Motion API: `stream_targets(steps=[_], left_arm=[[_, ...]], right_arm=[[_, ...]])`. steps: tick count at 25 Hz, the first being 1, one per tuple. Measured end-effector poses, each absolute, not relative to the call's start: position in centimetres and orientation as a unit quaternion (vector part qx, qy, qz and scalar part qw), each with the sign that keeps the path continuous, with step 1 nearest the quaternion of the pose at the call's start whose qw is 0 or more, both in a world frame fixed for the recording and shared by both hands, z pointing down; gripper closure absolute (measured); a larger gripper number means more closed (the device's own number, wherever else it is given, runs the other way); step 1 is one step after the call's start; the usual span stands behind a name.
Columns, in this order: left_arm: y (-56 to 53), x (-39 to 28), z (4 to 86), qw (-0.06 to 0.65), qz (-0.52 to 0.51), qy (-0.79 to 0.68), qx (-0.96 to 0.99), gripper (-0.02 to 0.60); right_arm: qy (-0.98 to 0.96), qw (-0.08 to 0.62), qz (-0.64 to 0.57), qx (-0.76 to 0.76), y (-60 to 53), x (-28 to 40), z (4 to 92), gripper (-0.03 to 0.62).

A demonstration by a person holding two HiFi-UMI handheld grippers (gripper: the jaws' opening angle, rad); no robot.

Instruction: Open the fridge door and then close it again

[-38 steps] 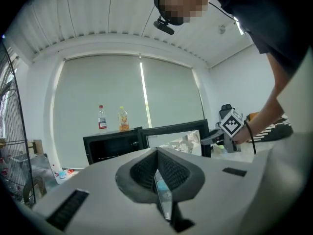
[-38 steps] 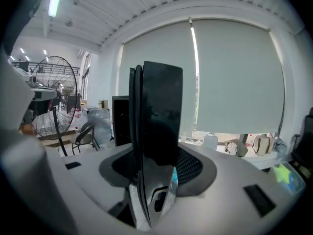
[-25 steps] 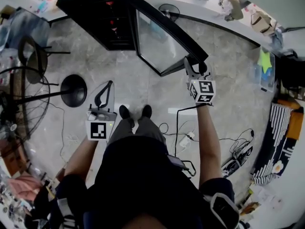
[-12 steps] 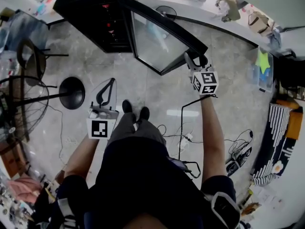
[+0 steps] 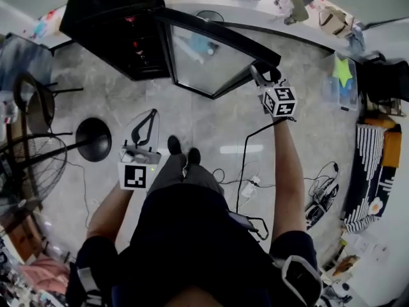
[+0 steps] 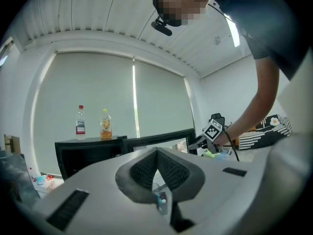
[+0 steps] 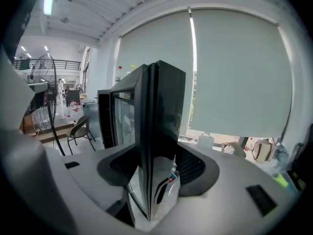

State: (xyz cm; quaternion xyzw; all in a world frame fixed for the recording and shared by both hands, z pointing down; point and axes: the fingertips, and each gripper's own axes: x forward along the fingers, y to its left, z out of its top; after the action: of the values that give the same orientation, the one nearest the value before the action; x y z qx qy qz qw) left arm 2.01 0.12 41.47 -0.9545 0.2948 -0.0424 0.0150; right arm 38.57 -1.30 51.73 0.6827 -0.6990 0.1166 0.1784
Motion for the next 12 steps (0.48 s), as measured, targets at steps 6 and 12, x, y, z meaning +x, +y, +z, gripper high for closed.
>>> stream_targets(steps=[6, 12], left_arm=[[-1.5, 2.0, 41.1, 0.012, -0.036, 0.280, -0.959, 0.558], [-2.6, 3.2, 41.1, 0.019, -0.045, 0.280, -0.959, 0.558]], right_arm=[[-0.676, 0.186, 0.120, 0.703, -2.6, 40.5, 51.5, 0.345], [-0.672, 0.151, 0.125, 0.714, -4.0, 42.8, 51.4, 0.365]])
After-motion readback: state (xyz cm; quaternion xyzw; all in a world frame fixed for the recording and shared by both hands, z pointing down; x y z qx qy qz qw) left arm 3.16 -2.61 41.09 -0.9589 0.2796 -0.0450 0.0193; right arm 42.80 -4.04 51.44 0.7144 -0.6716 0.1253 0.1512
